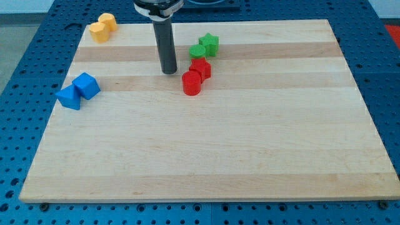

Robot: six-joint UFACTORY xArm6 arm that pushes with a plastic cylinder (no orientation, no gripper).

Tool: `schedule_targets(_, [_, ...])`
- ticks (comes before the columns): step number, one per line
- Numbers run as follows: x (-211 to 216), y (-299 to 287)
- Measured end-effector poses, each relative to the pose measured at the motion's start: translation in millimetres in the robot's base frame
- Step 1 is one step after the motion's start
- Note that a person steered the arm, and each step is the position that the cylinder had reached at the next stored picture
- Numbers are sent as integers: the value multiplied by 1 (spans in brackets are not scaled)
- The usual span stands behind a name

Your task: Slide green circle below the green star

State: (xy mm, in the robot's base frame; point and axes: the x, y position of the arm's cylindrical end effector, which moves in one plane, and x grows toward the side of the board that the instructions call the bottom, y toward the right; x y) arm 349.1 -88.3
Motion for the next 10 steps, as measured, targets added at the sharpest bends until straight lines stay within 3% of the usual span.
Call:
schedule_targets(3, [-60, -1])
schedule_targets(10, [-59, 55])
